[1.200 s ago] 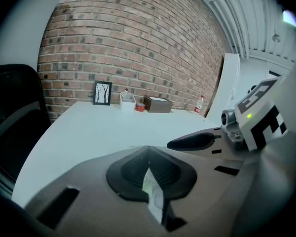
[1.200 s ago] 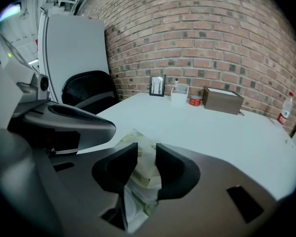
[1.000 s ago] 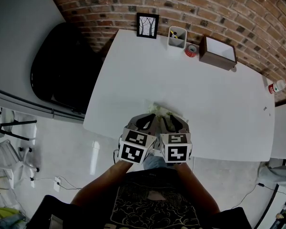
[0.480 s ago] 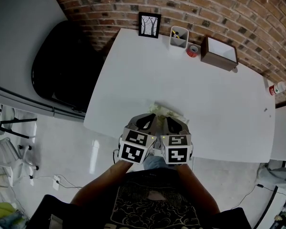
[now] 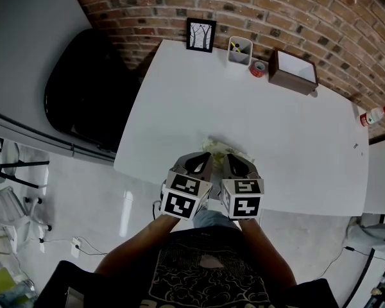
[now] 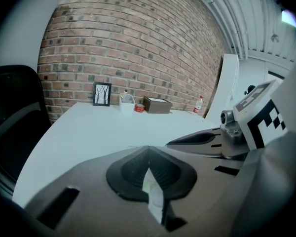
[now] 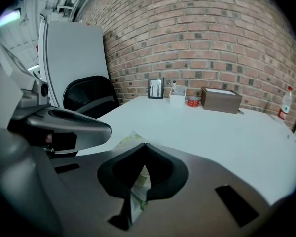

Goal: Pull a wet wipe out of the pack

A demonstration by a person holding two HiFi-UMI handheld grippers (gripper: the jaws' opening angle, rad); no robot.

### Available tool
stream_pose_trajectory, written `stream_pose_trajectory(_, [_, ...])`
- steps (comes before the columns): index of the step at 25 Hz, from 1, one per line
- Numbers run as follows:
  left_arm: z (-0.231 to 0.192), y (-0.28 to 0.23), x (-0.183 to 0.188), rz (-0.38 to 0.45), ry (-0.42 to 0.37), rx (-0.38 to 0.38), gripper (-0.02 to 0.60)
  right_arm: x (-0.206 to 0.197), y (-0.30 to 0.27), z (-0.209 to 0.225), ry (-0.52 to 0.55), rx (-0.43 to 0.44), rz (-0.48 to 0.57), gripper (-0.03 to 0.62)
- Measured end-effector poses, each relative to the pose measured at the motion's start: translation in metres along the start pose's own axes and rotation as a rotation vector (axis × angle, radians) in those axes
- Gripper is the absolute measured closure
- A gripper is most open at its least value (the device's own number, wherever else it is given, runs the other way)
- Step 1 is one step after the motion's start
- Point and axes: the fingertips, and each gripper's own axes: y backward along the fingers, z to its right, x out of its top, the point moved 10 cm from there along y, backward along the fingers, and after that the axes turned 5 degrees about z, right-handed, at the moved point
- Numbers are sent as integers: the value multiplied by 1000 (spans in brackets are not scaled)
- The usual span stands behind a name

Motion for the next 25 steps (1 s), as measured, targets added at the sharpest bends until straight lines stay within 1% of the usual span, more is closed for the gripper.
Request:
stream_pose_trajectory(4, [1,3,2,4,-6,-8,569,5,5,3,-14,-9,30,577])
stream_pose_trajectory(17, [12,15,1,29,-22,-34,569,11,25,-4,-1,-36,98,577])
stream_pose_trajectory(22, [15,23,-2,41,-6,-33,569,14,36,-12,10,-42,132,577])
stream_pose_trajectory(25, [18,27,-4,46,-21,-35,569,14,41,-15,10,-44,150,577])
